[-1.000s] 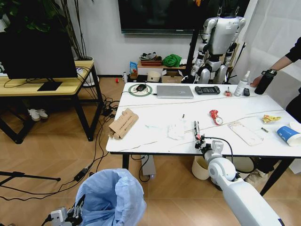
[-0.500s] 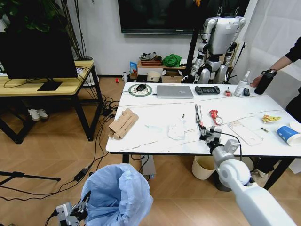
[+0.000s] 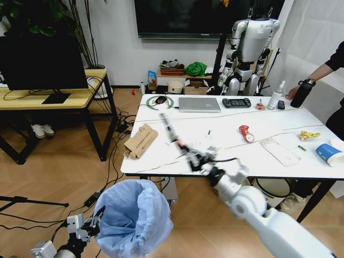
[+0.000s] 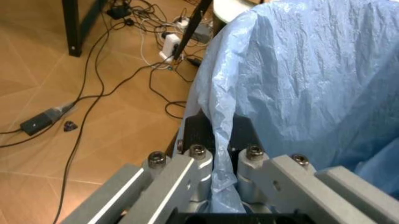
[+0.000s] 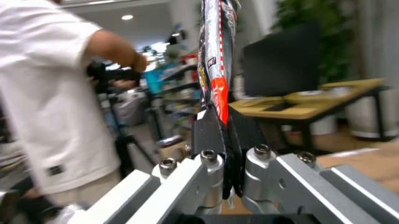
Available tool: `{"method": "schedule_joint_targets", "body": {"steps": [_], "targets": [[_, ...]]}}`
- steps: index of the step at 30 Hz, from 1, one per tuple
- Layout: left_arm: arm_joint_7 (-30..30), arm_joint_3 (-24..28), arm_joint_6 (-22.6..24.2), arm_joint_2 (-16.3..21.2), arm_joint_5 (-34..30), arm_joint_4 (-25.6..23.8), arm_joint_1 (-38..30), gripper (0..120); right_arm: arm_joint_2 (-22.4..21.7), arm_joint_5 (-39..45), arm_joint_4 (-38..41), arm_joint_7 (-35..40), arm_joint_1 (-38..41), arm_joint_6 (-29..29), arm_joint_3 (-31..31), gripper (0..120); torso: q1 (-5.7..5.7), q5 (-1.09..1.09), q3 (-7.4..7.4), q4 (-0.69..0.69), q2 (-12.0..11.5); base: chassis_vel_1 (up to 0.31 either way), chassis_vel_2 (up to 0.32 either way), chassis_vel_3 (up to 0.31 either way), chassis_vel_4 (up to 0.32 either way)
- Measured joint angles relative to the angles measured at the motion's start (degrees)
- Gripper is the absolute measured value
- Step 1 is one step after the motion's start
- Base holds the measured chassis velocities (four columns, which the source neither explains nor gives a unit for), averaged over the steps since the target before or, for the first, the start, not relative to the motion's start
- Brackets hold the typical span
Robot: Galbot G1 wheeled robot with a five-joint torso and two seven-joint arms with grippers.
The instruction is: Pick up the trash bin and place the trash from the table into it.
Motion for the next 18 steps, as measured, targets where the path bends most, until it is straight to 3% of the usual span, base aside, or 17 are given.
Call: {"method": "schedule_joint_targets", "body": {"steps": [4, 7, 10, 18], "targets": [[-0.44, -0.30, 0.01, -1.07, 0.01, 0.22, -0.35, 0, 3.02, -0.42, -1.05, 0.34, 6.24, -0.23, -10.82, 0, 0.00, -0.02, 0.00, -0.01, 0.00, 0.000, 0.000, 0.000, 0.000], [-0.72, -0.48, 0.04, -1.21, 0.08, 0.16, -0.35, 0, 3.63, -0.74, -1.15, 1.09, 7.20, -0.41, -12.71, 0, 0.00, -0.02, 0.00, 0.00, 0.00, 0.000, 0.000, 0.000, 0.000], [-2.34, -1.46, 0.24, -1.47, 0.04, -0.68, -0.26, 0, 5.78, -3.23, -1.23, 6.50, 10.05, -0.82, -20.95, 0, 0.00, -0.02, 0.00, -0.01, 0.00, 0.000, 0.000, 0.000, 0.000], [-2.96, -1.66, 0.49, -2.30, 0.08, -2.03, 0.13, 0, 8.40, -7.05, -1.18, 13.85, 10.88, -1.98, -27.11, 0, 0.00, -0.01, 0.00, -0.01, 0.00, 0.000, 0.000, 0.000, 0.000]]}}
